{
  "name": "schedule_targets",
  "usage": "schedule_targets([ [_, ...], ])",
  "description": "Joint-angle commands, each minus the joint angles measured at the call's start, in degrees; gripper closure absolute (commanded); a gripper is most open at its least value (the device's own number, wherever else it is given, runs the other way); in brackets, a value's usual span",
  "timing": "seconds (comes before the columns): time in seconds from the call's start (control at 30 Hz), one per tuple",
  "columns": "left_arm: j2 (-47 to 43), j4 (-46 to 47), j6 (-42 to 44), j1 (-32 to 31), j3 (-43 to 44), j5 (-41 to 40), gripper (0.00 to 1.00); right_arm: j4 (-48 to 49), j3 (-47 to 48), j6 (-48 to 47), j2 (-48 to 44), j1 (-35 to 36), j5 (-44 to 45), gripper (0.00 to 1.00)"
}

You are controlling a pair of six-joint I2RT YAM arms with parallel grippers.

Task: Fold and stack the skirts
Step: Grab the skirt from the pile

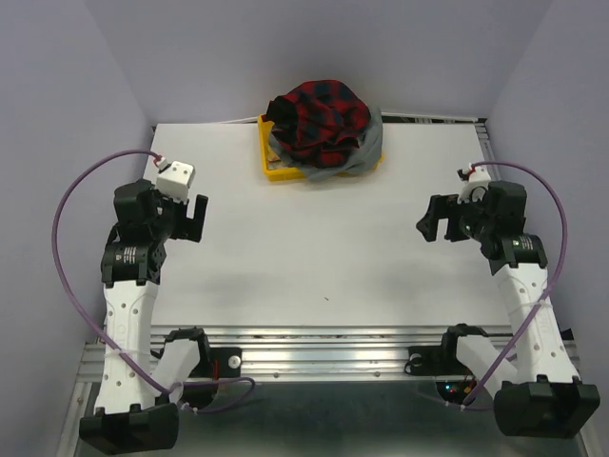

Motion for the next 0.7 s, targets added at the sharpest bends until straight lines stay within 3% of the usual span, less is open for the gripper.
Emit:
schedule_targets([
  [0.0,0.9,1.8,1.2,-0.1,2.0,2.1,0.01,6.4,3.3,1.2,2.3,0.2,-6.2,0.00],
  [0.17,5.3,-0.8,0.9,0.0,4.7,8.8,0.01,14.2,9.2,1.8,9.3,0.8,-10.8,0.00],
  [0.23,7.1,-1.2,0.4,-0.1,6.1,11.3,0.01,15.6,15.7,0.2,15.7,2.1,-9.8,0.00],
  [0.43,11.8,-0.1,-2.7,-0.1,9.1,15.9,0.01,18.5,29.6,-11.0,31.8,15.0,3.9,0.00],
  [0.57,14.1,1.1,-4.8,0.0,10.2,17.6,0.01,13.7,43.6,-19.8,44.2,22.0,8.7,0.00],
  [0.67,15.4,1.4,-5.5,-0.1,11.1,19.1,0.01,14.3,47.5,-24.2,51.3,26.0,12.3,0.00],
])
